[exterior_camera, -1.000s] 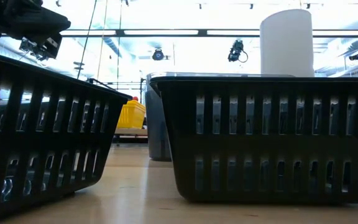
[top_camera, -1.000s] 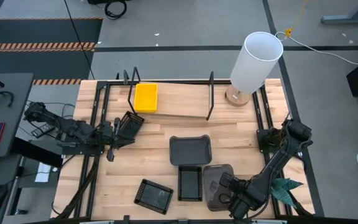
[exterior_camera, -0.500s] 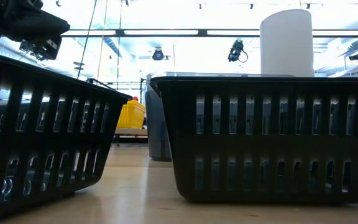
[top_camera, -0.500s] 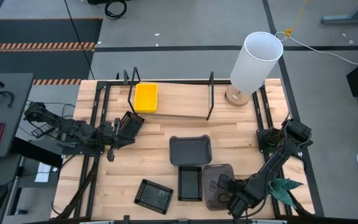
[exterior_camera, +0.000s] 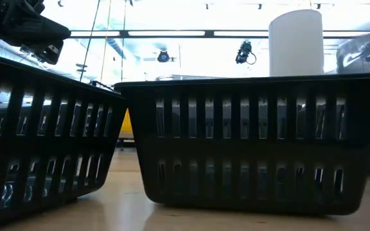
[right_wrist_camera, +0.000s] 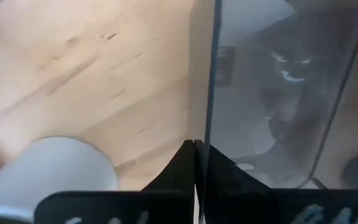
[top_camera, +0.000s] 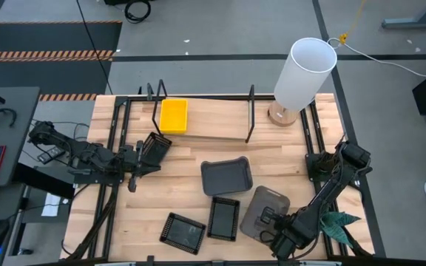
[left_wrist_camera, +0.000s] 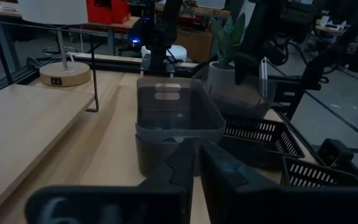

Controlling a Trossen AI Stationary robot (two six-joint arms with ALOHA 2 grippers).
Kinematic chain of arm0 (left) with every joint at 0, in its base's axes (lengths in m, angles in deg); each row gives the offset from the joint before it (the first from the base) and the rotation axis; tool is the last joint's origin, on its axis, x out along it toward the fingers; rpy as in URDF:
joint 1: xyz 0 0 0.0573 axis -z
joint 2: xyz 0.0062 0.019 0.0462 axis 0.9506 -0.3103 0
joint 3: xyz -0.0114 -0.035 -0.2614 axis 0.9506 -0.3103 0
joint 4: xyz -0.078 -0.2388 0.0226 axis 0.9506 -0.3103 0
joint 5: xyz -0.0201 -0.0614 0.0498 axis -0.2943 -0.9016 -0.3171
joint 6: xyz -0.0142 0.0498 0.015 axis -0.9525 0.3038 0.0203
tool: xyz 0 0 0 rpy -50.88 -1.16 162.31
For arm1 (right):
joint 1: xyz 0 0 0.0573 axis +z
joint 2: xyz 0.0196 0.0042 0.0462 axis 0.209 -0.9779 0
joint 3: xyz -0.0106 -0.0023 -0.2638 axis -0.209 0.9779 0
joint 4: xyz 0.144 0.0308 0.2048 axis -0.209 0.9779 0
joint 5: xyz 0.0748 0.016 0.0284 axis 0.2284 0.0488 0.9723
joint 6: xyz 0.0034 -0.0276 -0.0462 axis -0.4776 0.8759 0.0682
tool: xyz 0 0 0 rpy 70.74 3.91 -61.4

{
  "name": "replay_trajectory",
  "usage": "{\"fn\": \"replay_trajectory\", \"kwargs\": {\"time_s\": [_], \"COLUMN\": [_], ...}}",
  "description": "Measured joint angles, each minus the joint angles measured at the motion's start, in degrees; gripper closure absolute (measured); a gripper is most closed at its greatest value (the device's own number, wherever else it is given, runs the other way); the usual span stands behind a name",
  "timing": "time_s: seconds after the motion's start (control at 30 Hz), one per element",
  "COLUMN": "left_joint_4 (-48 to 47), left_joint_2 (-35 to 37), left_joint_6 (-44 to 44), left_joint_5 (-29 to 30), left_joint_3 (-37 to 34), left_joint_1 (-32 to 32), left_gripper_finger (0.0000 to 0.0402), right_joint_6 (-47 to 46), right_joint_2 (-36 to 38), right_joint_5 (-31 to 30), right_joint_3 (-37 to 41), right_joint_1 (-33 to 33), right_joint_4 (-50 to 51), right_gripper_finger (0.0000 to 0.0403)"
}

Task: Stack baskets on shelf by color
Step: Stack the bottom light black bin on the light black bins

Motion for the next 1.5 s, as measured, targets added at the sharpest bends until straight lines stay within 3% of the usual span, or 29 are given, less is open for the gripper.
{"fn": "replay_trajectory", "kwargs": {"time_s": [0.2, 0.4, 0.73, 0.83, 1.0, 1.33, 1.5], "left_joint_4": [0.11, 0.15, 0.54, 4.98, 15.21, 15.26, 15.81], "left_joint_2": [0.00, 0.00, -0.18, -0.36, -0.27, -0.43, -0.37], "left_joint_6": [-2.78, -2.97, -2.80, -3.39, -4.27, -4.54, -5.60], "left_joint_5": [-0.02, -0.87, -0.84, -0.66, -0.61, -0.63, -0.61], "left_joint_3": [0.00, 0.00, -0.21, -4.33, -12.11, -12.13, -12.15], "left_joint_1": [0.00, 0.59, 3.42, 4.47, 5.61, 7.89, 9.40], "left_gripper_finger": [0.0368, 0.0359, 0.0375, 0.0378, 0.0379, 0.0377, 0.0377], "right_joint_6": [-4.91, -16.18, -25.26, -25.70, -23.62, -20.69, -20.30], "right_joint_2": [2.26, 6.42, 10.47, 10.45, 9.29, 1.48, -2.46], "right_joint_5": [0.50, -0.55, -18.71, -22.64, -20.74, -12.48, -7.92], "right_joint_3": [-4.56, -9.08, -18.21, -18.99, -19.00, -18.98, -18.95], "right_joint_1": [-1.35, -3.60, -9.45, -12.71, -18.76, -25.84, -26.68], "right_joint_4": [2.11, 2.18, 0.56, -4.12, -10.64, -9.95, -4.27], "right_gripper_finger": [0.0397, 0.0398, 0.0398, 0.0398, 0.0398, 0.0398, 0.0398]}}
